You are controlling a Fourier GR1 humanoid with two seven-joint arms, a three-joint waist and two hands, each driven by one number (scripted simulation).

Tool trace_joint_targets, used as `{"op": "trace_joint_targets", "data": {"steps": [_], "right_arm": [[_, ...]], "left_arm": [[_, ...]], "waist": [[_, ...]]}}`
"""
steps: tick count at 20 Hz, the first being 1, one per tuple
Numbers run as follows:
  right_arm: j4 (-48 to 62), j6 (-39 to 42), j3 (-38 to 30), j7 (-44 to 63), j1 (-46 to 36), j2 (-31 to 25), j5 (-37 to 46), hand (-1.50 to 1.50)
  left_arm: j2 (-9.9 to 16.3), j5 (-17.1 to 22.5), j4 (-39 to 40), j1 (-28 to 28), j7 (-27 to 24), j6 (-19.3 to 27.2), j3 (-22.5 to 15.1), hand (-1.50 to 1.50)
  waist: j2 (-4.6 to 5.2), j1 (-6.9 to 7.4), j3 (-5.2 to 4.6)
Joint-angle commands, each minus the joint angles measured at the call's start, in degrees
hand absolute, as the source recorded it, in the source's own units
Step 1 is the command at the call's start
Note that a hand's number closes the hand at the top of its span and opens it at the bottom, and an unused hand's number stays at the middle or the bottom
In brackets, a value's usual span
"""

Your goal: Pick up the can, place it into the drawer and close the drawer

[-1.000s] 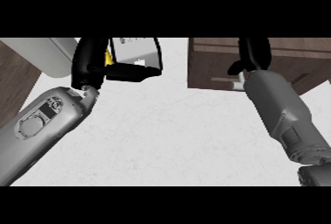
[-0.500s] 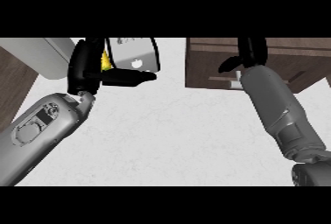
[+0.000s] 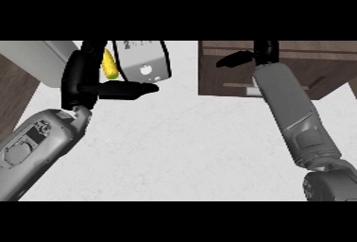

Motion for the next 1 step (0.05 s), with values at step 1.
{"op": "trace_joint_targets", "data": {"steps": [1], "right_arm": [[-1.32, -1.47, -3.4, -0.33, -2.44, 3.62, -5.02, -1.5]], "left_arm": [[1.96, 0.12, -1.41, 1.46, 0.85, -1.76, 2.0, -1.5]], "waist": [[-0.74, -0.42, -0.31]]}}
